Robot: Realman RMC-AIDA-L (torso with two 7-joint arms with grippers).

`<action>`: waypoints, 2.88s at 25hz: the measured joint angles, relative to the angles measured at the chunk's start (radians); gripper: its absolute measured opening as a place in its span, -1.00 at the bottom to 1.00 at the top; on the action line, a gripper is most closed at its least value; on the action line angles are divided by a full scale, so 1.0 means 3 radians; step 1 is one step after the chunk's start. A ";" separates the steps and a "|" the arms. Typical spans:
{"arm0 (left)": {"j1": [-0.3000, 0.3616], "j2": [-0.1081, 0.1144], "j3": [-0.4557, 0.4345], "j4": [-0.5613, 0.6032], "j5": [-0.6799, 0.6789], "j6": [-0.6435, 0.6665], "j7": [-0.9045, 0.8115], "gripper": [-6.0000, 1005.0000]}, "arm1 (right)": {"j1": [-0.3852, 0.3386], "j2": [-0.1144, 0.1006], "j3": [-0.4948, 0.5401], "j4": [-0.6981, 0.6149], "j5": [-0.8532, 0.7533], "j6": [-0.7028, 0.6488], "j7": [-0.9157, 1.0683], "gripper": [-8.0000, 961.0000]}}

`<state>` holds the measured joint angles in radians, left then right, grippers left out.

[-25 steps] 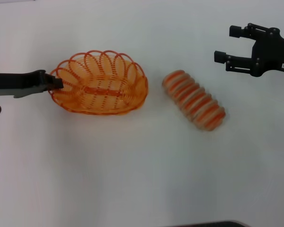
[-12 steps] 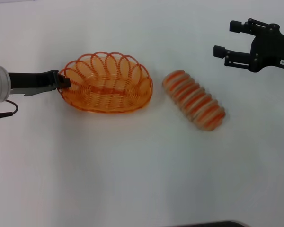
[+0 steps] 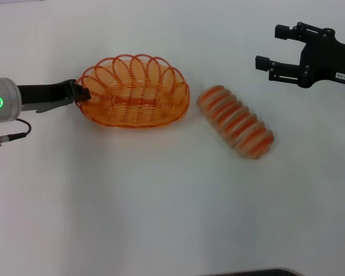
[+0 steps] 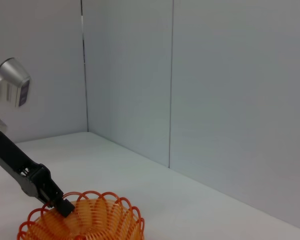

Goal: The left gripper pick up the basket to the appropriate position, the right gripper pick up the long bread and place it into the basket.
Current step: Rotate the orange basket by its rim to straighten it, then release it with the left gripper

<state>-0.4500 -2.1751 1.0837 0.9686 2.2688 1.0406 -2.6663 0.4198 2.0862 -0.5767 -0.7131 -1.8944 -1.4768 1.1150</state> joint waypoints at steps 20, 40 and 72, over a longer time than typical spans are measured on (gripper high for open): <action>0.0061 0.0000 0.0196 -0.0081 -0.0169 -0.0268 -0.0135 -0.81 | 0.0012 0.0000 -0.0011 0.0005 0.0000 0.0015 -0.0005 0.74; 0.0102 0.0000 0.0354 -0.0062 -0.0168 -0.0385 -0.0173 -0.81 | -0.0005 0.0000 -0.0003 0.0044 -0.0001 -0.0007 -0.0137 0.74; 0.0093 0.0033 0.0170 0.0356 -0.0136 0.0179 0.0037 0.05 | -0.0009 0.0000 0.0025 0.0083 0.0134 0.0011 -0.0102 0.74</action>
<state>-0.4221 -2.1652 1.1348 1.0753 2.2281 1.0942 -2.6551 0.4172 2.0861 -0.5692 -0.6882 -1.8543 -1.4734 1.0844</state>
